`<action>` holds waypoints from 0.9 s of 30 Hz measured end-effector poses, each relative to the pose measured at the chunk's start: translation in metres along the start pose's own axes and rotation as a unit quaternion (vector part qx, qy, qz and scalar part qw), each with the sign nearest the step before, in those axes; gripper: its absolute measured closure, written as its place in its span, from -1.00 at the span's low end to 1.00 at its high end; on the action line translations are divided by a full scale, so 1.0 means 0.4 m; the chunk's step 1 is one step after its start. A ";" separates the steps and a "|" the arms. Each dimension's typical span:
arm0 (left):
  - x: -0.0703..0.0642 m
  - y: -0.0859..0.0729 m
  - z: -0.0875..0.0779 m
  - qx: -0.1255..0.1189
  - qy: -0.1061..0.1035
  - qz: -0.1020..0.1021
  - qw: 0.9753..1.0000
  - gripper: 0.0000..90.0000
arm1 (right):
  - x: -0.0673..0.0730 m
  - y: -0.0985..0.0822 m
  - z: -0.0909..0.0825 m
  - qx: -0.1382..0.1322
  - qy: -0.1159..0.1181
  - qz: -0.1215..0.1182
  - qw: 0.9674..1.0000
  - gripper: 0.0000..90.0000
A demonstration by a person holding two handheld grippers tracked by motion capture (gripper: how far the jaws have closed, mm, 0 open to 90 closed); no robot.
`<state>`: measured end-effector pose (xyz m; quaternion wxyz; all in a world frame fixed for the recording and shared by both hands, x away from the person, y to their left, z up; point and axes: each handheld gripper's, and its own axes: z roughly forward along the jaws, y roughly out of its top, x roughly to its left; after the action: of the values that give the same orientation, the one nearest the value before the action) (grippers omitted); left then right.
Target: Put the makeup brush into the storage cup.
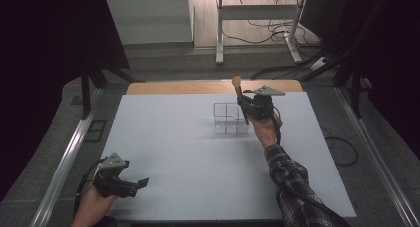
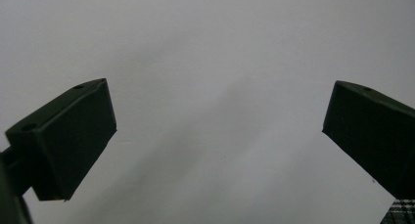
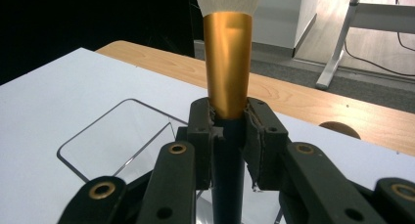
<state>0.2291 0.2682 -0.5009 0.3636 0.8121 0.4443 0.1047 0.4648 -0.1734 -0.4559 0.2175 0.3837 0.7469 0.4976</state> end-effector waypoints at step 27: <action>-0.001 0.000 0.002 0.003 -0.001 0.001 1.000 -1.00 | 0.020 -0.009 0.003 0.023 0.005 0.000 1.000 0.04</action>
<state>0.2294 0.2673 -0.5014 0.3618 0.8136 0.4433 0.1030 0.4595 -0.1671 -0.4591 0.2048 0.3862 0.7592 0.4822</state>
